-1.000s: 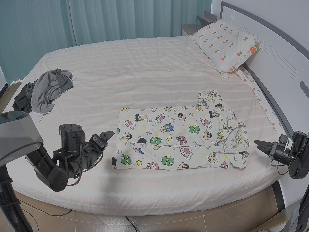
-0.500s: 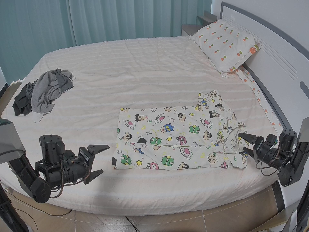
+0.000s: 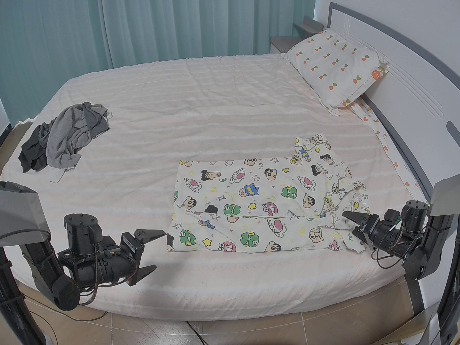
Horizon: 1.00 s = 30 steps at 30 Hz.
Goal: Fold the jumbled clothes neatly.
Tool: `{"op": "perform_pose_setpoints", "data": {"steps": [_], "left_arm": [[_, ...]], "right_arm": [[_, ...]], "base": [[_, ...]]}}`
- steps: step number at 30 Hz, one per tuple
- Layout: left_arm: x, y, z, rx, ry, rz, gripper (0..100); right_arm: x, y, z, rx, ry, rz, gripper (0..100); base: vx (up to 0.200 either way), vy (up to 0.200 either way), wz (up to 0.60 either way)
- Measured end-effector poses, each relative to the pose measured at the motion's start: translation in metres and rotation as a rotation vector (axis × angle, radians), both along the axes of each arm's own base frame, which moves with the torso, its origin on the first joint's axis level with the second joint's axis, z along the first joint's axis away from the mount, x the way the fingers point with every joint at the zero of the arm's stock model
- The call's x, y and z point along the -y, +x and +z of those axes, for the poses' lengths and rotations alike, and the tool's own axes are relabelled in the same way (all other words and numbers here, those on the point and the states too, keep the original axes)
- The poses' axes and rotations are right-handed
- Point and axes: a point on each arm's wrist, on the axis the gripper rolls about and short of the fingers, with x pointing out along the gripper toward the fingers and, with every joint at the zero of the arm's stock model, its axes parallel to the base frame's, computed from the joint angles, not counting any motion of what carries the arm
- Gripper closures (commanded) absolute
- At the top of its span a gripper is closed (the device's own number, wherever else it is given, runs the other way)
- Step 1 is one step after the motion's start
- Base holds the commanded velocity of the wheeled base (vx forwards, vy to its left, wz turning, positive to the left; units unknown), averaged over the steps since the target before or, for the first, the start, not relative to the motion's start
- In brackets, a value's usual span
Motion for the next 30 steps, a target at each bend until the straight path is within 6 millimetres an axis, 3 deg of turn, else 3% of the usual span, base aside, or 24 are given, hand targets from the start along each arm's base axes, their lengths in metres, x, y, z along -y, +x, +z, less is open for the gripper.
{"op": "perform_pose_setpoints", "data": {"steps": [16,17,30], "left_arm": [[0.001,0.0,-0.004,-0.012,0.01,-0.001,0],[0.001,0.0,-0.004,-0.012,0.01,-0.001,0],[0.001,0.0,-0.004,-0.013,0.014,0.001,0]], "right_arm": [[-0.002,0.03,-0.015,0.052,-0.034,-0.006,0],[-0.002,0.031,-0.016,0.05,-0.034,-0.004,100],[-0.001,0.031,-0.029,0.014,-0.033,-0.001,100]], "base": [[0.0,0.0,0.0],[0.0,0.0,0.0],[0.0,0.0,0.0]]}}
